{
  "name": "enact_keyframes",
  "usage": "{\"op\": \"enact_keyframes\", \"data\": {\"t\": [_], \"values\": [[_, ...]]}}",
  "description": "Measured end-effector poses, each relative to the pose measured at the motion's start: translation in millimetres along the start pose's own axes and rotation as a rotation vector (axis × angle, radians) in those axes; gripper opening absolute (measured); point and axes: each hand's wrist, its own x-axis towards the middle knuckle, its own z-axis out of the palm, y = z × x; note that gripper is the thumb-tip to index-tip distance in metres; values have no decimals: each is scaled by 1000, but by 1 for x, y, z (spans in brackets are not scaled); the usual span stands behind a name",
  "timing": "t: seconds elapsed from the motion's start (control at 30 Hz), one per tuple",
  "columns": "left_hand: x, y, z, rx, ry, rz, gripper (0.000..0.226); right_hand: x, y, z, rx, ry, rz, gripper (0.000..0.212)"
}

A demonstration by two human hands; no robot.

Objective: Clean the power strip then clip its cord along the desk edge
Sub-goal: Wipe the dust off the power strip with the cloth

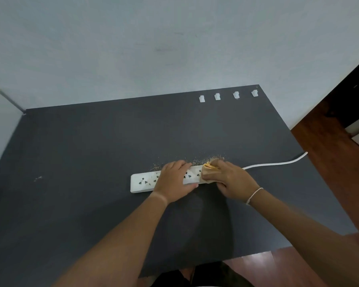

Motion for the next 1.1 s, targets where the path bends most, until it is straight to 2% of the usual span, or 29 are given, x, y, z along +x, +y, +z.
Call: {"op": "enact_keyframes", "data": {"t": [0.13, 0.17, 0.3, 0.37, 0.43, 0.47, 0.6, 0.67, 0.73, 0.77, 0.9, 0.93, 1.03, 1.07, 1.1], "values": [[0, -2, 3, -47, -31, -42, 60, 9, 12, -6, -23, 140, 257, 34], [0, -1, 3, -49, -33, -43, 60, 10, 13, -9, -19, 155, 269, 33], [1, -1, 3, -70, -24, -53, 60, 1, 9, -3, -52, -3, -59, 42], [0, -1, 3, -70, -25, -53, 60, 3, 14, -5, -53, -6, 36, 36], [1, -1, 3, -67, -29, -53, 60, 11, 21, -10, -26, 94, 218, 38], [1, -1, 3, -67, -30, -55, 60, 13, 21, -12, -20, 108, 236, 38], [1, -1, 3, -67, -23, -63, 60, 11, 5, -6, -52, -46, -18, 37], [1, -1, 3, -73, -25, -68, 60, 17, 7, -7, -13, -30, 147, 37], [1, -1, 3, -83, -25, -70, 60, 23, 14, -10, 10, 53, 340, 36], [1, -1, 3, -85, -27, -70, 60, 24, 15, -12, 18, 79, 334, 36], [1, -2, 4, -101, -20, -80, 60, 3, 13, -5, 13, 4, -18, 39], [1, -2, 4, -106, -18, -82, 60, -2, 16, -3, 11, 4, 1, 39], [0, -1, 4, -118, -24, -85, 59, -1, 35, -5, 35, 168, 339, 38], [0, -1, 3, -121, -28, -87, 59, -1, 38, -7, 36, 199, 392, 39], [0, -1, 3, -119, -29, -86, 59, -2, 37, -9, 31, 200, 366, 39]]}}
